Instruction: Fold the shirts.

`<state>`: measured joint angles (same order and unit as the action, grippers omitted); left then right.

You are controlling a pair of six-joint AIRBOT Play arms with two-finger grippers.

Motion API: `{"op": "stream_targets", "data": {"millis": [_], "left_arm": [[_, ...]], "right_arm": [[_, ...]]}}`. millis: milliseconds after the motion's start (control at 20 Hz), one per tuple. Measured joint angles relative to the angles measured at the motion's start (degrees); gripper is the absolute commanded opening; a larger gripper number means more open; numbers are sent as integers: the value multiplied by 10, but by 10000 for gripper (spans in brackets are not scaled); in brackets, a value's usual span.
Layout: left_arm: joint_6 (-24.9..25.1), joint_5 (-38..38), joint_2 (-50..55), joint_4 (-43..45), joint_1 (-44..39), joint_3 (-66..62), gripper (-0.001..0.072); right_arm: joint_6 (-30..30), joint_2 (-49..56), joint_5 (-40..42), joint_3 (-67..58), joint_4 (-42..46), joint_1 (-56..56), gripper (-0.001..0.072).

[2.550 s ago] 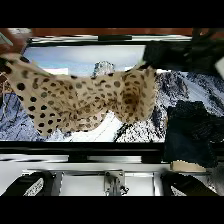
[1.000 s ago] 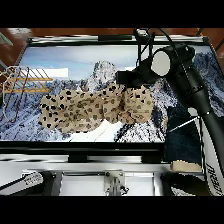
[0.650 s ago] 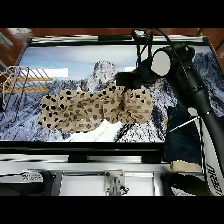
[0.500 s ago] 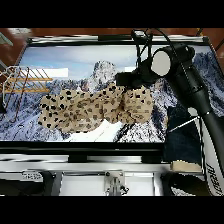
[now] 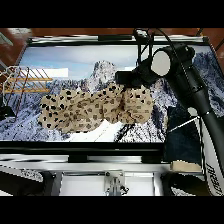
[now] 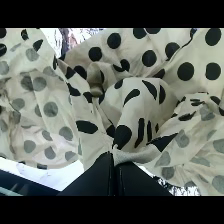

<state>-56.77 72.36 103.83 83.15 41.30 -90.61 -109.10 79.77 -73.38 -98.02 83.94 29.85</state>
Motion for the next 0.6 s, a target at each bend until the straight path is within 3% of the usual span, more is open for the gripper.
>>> {"op": "stream_targets", "data": {"millis": [100,150,200,350,500,600], "left_arm": [[3,-2,10,-3,1,-1,593],[5,-2,14,-6,1,-1,567],[7,-2,16,-10,1,-2,493],[15,-3,20,-18,1,-2,455],[17,-2,21,-22,1,-2,371],[17,3,22,-22,1,-2,240]], "right_arm": [[-8,0,2,0,0,0,64],[-12,0,3,0,0,0,64],[-14,0,3,0,0,0,64],[-21,0,5,0,0,0,64],[-27,0,13,0,0,0,64],[-28,0,20,0,0,0,64]]}}
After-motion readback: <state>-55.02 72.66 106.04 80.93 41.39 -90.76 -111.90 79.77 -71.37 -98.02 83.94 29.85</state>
